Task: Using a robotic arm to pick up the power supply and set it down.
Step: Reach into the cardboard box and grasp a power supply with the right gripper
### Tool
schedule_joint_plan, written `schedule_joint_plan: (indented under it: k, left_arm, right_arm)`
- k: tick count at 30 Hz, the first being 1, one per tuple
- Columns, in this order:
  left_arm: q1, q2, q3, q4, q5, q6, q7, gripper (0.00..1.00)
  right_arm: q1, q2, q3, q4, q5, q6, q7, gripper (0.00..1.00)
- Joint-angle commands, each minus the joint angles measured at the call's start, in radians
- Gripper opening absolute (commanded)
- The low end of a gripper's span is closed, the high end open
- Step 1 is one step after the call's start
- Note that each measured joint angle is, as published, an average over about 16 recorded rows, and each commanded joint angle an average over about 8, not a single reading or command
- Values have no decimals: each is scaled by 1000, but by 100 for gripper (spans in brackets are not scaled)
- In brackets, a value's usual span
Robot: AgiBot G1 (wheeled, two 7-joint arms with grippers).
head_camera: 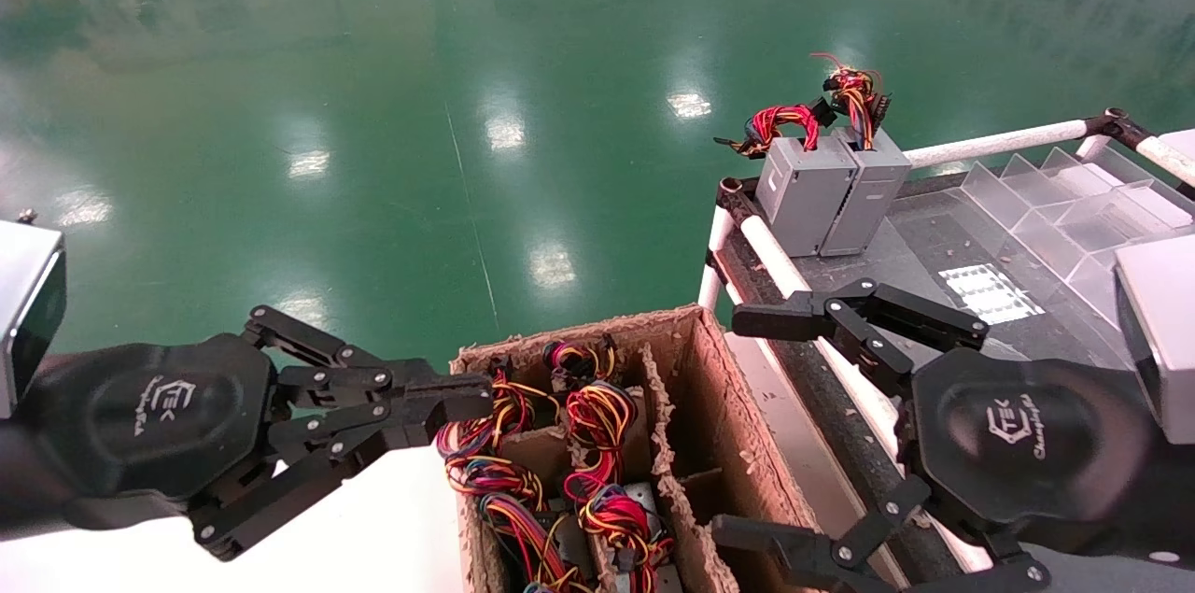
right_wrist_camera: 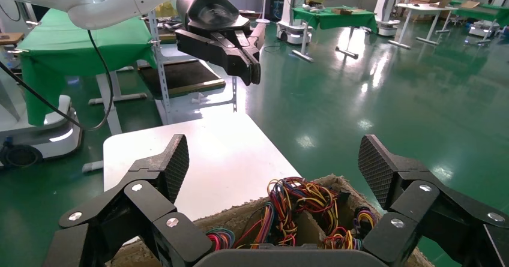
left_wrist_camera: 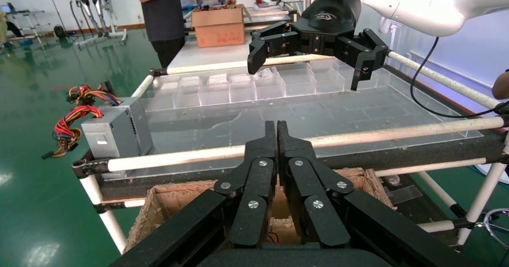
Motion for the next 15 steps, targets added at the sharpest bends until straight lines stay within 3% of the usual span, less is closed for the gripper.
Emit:
schedule_joint_plan:
  k: [1,5,15]
  left_arm:
    - [0,0,0,0,0,0,0,54]
    - [0,0,0,0,0,0,0,100]
    - [0,0,0,0,0,0,0,100]
  right_arm:
    - [0,0,1,1,1,0,0,100]
    - [-5,4,-3,-6,-8,4,2,100]
    - [4,21,-79,2,-133,-3,82,100]
